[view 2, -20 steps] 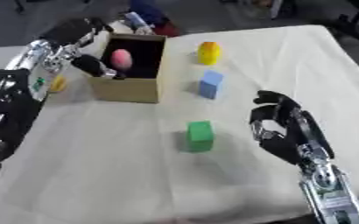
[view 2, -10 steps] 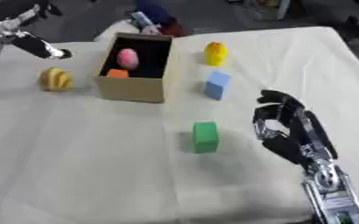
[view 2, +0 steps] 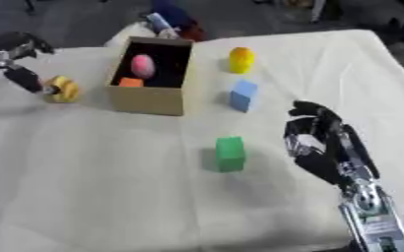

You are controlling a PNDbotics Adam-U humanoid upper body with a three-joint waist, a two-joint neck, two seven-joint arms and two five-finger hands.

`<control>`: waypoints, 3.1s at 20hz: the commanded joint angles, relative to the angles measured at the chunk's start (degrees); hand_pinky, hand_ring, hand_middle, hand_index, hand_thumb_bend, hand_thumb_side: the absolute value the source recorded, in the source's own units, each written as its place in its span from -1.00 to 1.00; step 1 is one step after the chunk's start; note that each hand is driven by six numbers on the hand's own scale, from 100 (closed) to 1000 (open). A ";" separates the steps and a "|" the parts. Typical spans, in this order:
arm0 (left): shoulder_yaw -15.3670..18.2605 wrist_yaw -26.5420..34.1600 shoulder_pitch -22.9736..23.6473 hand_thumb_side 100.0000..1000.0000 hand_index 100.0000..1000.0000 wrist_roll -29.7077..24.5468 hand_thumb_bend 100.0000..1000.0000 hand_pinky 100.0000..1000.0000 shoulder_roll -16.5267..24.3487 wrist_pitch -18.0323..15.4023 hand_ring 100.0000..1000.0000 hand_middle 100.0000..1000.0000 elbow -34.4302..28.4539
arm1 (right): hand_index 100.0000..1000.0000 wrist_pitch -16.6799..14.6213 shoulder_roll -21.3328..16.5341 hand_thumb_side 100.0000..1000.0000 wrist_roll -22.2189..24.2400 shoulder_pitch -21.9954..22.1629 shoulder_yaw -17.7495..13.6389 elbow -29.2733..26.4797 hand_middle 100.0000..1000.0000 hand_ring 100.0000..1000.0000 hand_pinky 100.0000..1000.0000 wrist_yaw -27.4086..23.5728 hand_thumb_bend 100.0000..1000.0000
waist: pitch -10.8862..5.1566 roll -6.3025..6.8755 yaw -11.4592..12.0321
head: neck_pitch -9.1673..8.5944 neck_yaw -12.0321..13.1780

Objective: Pick up objects on the table and place them in the box.

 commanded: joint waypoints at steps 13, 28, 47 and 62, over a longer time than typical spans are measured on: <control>1.90 -1.97 -0.18 -0.62 0.57 6.35 -0.18 0.47 0.06 3.39 0.37 0.42 3.60 | 0.59 -0.11 -0.98 -0.77 0.22 -1.36 -0.04 -1.08 0.34 0.30 0.33 -0.25 -1.00 | 1.39 -0.37 -2.13 | 0.20 1.11; 1.32 1.35 -0.41 -1.00 -0.16 13.51 -0.59 -0.01 1.72 1.62 -0.25 -0.36 -2.76 | 0.59 0.08 -1.03 -0.74 -0.17 -1.38 -0.31 -1.03 0.34 0.30 0.32 -0.30 -1.00 | 1.07 -0.03 -1.96 | 0.25 0.84; -11.52 13.95 -3.65 -0.95 0.04 5.45 -0.51 0.17 -6.15 -8.58 -0.08 -0.17 -18.48 | 0.59 -0.01 -0.74 -0.74 0.05 -0.99 -0.18 -0.74 0.33 0.30 0.32 -0.44 -1.00 | -0.13 -0.12 -2.99 | 0.26 0.67; -8.10 24.75 2.91 0.03 0.60 3.88 0.38 0.56 0.71 -8.17 0.48 0.49 -28.19 | 0.60 -0.23 -4.33 -0.81 0.33 -2.52 -0.66 -1.20 0.34 0.30 0.33 0.51 -1.00 | -0.02 -0.13 -1.61 | 0.25 -0.58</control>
